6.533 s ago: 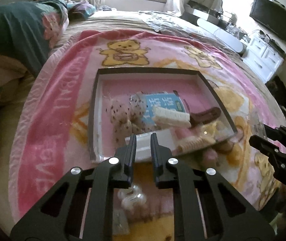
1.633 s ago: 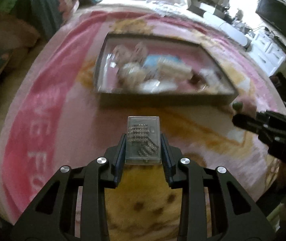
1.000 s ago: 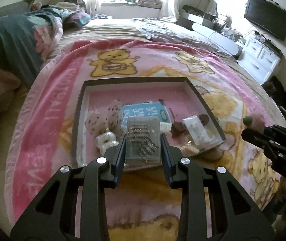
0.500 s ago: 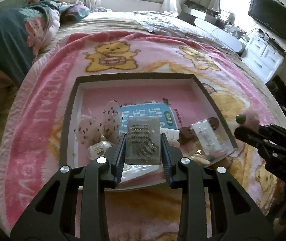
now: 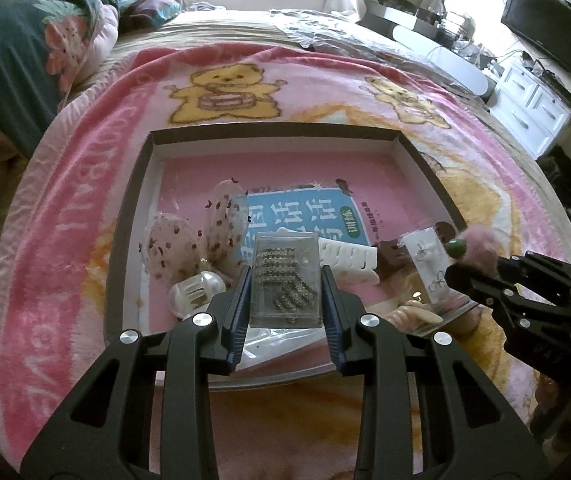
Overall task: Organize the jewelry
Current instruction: 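Carry the rhinestone case with the left tool while the right tool carries the pom-pom over the box, then open the left tool into the box while the right tool releases the pom-pom inside, then withdraw both tools from the box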
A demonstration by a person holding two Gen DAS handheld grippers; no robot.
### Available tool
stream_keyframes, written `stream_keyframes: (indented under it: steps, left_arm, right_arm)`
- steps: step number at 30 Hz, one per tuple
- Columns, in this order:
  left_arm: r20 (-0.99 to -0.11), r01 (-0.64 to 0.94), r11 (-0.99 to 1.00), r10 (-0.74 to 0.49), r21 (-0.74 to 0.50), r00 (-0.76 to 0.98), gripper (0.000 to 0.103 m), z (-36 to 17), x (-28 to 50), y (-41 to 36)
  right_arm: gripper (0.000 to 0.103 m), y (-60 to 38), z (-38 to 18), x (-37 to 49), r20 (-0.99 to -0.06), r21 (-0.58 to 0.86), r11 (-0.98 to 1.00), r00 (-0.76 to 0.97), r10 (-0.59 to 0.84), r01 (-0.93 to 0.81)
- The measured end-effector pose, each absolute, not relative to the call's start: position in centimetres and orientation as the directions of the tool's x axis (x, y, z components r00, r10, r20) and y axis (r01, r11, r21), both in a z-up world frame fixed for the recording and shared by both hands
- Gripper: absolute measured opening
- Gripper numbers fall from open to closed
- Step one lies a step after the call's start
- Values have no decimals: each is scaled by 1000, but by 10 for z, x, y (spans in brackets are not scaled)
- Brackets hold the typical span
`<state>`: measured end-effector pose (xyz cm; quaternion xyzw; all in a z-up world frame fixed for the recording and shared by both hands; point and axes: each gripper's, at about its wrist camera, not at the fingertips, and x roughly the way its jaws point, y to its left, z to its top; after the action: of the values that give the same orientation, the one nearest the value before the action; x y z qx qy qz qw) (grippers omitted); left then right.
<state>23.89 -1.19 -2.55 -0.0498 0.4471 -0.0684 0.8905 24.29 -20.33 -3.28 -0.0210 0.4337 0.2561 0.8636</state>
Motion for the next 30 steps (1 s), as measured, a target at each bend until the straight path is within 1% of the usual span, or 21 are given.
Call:
stream_keyframes:
  steps: [4, 6, 7, 8, 11, 13, 15, 17, 19, 20, 21, 23, 25, 26, 27, 28, 30]
  left_arm:
    - [-788, 77, 986, -166, -149, 593, 25, -25, 238, -12]
    - [-787, 78, 986, -166, -148, 594, 25, -25, 238, -12]
    - [-788, 78, 986, -164, -146, 594, 29, -24, 237, -12]
    - [-787, 78, 986, -164, -147, 594, 31, -23, 237, -12]
    - [-785, 78, 987, -162, -143, 599, 33, -19, 235, -12]
    - [-781, 77, 987, -159, -141, 604, 41, -14, 232, -12]
    - [-775, 77, 987, -161, -144, 611, 44, -8, 227, -12]
    - [-768, 79, 987, -160, -142, 620, 46, -1, 222, -13]
    - [-758, 81, 986, -162, -144, 632, 54, 8, 215, -14]
    - [-754, 80, 986, -162, -144, 637, 56, 11, 212, -14]
    - [-748, 81, 986, -163, -145, 644, 59, 16, 207, -14]
    - [-740, 79, 987, -159, -142, 654, 66, 24, 199, -13]
    - [-727, 75, 987, -154, -140, 669, 78, 32, 186, -12]
    - [-723, 74, 988, -150, -136, 674, 82, 35, 182, -12]
    - [-716, 70, 989, -144, -131, 683, 88, 38, 175, -12]
    - [-711, 68, 990, -138, -127, 689, 92, 41, 169, -12]
    - [-698, 69, 991, -132, -118, 704, 94, 47, 155, -11]
  right_arm:
    - [36, -203, -28, 240, -755, 175, 868, 502, 421, -465]
    - [45, -205, -25, 237, -749, 177, 868, 508, 425, -464]
    - [46, -206, -23, 236, -746, 178, 868, 511, 426, -464]
    - [48, -206, -22, 235, -744, 177, 869, 515, 426, -463]
    - [51, -211, -15, 231, -738, 176, 872, 526, 424, -456]
    - [54, -215, -10, 226, -729, 178, 875, 536, 425, -451]
    - [59, -219, -4, 220, -721, 178, 876, 547, 426, -448]
    - [63, -221, 3, 215, -711, 175, 878, 560, 426, -446]
    - [65, -224, 11, 208, -701, 168, 878, 572, 426, -449]
    - [69, -225, 16, 204, -693, 165, 878, 581, 427, -449]
    - [75, -226, 19, 201, -687, 162, 880, 589, 425, -447]
    - [80, -229, 29, 190, -667, 161, 880, 608, 431, -448]
    - [86, -232, 37, 181, -652, 164, 878, 618, 438, -449]
    - [91, -232, 40, 176, -645, 159, 880, 627, 436, -447]
    - [93, -233, 43, 172, -640, 152, 882, 636, 431, -445]
    - [94, -233, 46, 168, -635, 143, 885, 645, 425, -442]
    - [97, -235, 51, 158, -624, 123, 893, 666, 409, -433]
